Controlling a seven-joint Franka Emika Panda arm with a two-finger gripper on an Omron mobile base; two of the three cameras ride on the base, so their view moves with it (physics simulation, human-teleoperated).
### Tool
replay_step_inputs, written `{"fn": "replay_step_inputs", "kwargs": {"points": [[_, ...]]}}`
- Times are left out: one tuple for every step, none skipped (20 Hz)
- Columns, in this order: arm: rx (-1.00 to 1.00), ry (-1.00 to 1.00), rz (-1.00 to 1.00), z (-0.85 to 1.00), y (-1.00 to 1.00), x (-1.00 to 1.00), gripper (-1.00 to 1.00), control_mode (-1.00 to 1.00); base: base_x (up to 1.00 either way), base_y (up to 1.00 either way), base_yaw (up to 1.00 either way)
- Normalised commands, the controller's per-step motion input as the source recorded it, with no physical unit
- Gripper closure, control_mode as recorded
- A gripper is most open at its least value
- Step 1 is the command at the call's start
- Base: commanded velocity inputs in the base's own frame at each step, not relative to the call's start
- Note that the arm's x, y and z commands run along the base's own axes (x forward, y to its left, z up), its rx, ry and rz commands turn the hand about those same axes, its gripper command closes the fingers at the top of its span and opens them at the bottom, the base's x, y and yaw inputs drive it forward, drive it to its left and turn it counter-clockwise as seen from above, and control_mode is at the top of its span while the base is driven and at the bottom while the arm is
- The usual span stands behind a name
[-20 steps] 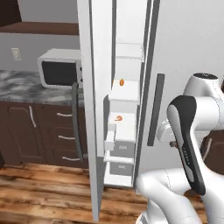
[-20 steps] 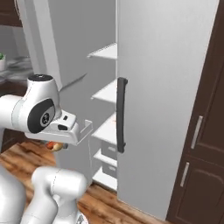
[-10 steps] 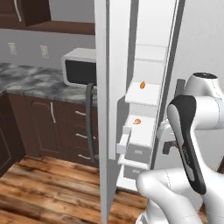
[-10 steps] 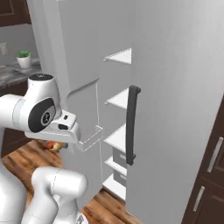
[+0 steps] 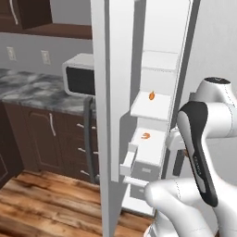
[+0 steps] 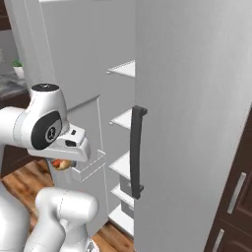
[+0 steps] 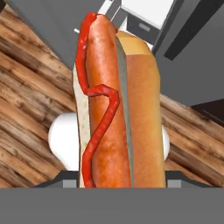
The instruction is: Store the hot dog in the freezer for long-term storage. Close the freezer door after placing the cooked food.
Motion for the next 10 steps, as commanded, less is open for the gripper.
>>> {"fn": "replay_step_inputs", "kwargs": {"points": [[0.00,0.00,0.00,0.00,0.00,0.00,1.00,1.00,0.32,-0.23,-0.07],[0.00,0.00,0.00,0.00,0.00,0.00,1.00,1.00,0.33,-0.12,-0.09],[0.00,0.00,0.00,0.00,0.00,0.00,1.00,1.00,0.34,0.00,-0.09],[0.00,0.00,0.00,0.00,0.00,0.00,1.00,1.00,0.38,0.00,-0.12],[0.00,0.00,0.00,0.00,0.00,0.00,1.00,1.00,0.33,0.00,-0.13],[0.00,0.00,0.00,0.00,0.00,0.00,1.00,1.00,0.31,0.00,-0.13],[0.00,0.00,0.00,0.00,0.00,0.00,1.00,1.00,0.29,0.00,-0.13],[0.00,0.00,0.00,0.00,0.00,0.00,1.00,1.00,0.33,0.00,-0.11],[0.00,0.00,0.00,0.00,0.00,0.00,1.00,1.00,0.37,0.00,-0.11],[0.00,0.00,0.00,0.00,0.00,0.00,1.00,1.00,0.44,-0.09,-0.09]]}}
